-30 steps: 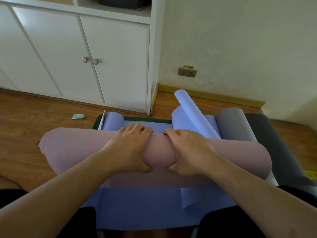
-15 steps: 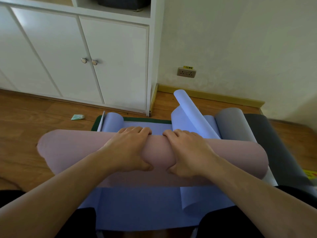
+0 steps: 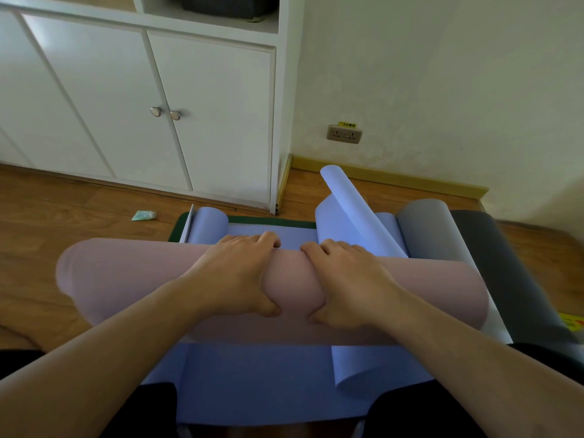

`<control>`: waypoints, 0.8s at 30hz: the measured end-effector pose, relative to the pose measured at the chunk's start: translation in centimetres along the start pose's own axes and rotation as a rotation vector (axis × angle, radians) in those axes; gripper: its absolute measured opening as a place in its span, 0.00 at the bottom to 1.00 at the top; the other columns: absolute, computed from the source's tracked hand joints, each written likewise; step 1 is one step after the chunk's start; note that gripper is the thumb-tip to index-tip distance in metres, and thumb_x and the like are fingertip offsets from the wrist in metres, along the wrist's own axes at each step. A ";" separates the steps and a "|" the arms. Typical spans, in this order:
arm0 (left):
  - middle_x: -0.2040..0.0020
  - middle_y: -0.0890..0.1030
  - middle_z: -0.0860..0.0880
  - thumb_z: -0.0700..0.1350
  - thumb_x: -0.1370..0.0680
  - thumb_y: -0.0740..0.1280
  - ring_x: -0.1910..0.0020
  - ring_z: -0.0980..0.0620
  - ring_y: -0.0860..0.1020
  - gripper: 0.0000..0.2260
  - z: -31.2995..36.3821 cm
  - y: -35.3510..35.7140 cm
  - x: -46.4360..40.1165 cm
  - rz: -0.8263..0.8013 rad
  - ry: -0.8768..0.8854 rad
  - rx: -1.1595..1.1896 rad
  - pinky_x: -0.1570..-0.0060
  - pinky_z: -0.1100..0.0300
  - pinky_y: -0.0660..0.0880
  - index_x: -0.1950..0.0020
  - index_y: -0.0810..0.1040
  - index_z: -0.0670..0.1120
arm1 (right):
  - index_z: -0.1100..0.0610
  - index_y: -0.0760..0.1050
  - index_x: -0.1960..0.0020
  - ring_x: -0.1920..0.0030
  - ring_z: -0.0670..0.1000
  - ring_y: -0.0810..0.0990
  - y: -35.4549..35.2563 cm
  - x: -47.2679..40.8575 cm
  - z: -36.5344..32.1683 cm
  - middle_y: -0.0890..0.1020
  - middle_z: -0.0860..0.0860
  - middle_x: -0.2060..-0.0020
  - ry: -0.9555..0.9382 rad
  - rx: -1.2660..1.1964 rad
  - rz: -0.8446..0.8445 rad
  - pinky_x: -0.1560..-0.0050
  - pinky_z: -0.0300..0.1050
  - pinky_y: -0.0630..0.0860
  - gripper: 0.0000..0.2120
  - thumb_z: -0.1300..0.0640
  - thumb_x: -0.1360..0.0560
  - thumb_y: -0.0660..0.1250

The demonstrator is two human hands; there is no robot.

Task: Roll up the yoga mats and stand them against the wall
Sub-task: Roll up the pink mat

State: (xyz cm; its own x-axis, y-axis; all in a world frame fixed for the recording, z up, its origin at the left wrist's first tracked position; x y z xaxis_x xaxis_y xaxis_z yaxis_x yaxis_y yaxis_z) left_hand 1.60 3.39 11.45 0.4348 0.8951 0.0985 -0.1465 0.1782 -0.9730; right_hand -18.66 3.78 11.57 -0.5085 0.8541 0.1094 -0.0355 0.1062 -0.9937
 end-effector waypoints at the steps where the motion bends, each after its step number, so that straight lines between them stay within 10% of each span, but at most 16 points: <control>1: 0.36 0.77 0.56 0.69 0.35 0.76 0.42 0.54 0.76 0.42 0.0 0.0 0.2 -0.001 0.006 -0.009 0.44 0.58 0.72 0.27 0.65 0.55 | 0.45 0.63 0.26 0.42 0.52 0.77 -0.1 0.0 0.0 0.77 0.49 0.37 0.003 -0.013 0.015 0.42 0.49 0.74 0.43 0.33 0.33 0.77; 5: 0.24 0.62 0.48 0.74 0.38 0.75 0.26 0.46 0.65 0.57 0.5 0.9 0.4 0.050 0.045 -0.240 0.26 0.50 0.66 0.19 0.57 0.48 | 0.44 0.66 0.28 0.44 0.52 0.79 -0.4 0.1 0.2 0.79 0.46 0.40 0.029 -0.048 0.018 0.48 0.47 0.75 0.40 0.32 0.34 0.76; 14: 0.31 0.76 0.53 0.66 0.34 0.76 0.35 0.50 0.76 0.46 0.1 0.6 -0.2 0.124 0.061 -0.129 0.33 0.54 0.70 0.22 0.62 0.51 | 0.46 0.55 0.20 0.35 0.53 0.74 0.4 0.1 0.3 0.71 0.48 0.31 0.036 -0.003 -0.048 0.34 0.52 0.73 0.55 0.29 0.36 0.78; 24: 0.26 0.65 0.47 0.71 0.38 0.78 0.28 0.46 0.67 0.56 0.6 1.6 0.3 0.021 0.053 -0.335 0.26 0.49 0.66 0.19 0.57 0.48 | 0.39 0.63 0.29 0.45 0.50 0.80 -0.1 0.0 0.2 0.79 0.44 0.39 0.066 -0.148 -0.098 0.49 0.48 0.76 0.42 0.32 0.36 0.79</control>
State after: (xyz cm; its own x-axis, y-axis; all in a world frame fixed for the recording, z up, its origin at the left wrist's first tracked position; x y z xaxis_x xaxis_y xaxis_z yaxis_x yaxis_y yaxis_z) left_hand 0.97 4.20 10.03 0.4814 0.8733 0.0748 0.1400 0.0077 -0.9901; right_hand -18.86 3.69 11.71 -0.4508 0.8670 0.2122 0.0475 0.2607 -0.9643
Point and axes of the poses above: each hand's wrist, its own x-axis away from the middle knuckle, its own y-axis out of the palm, z = x × y, the point moved 2 cm from there along -x, towards the middle knuckle
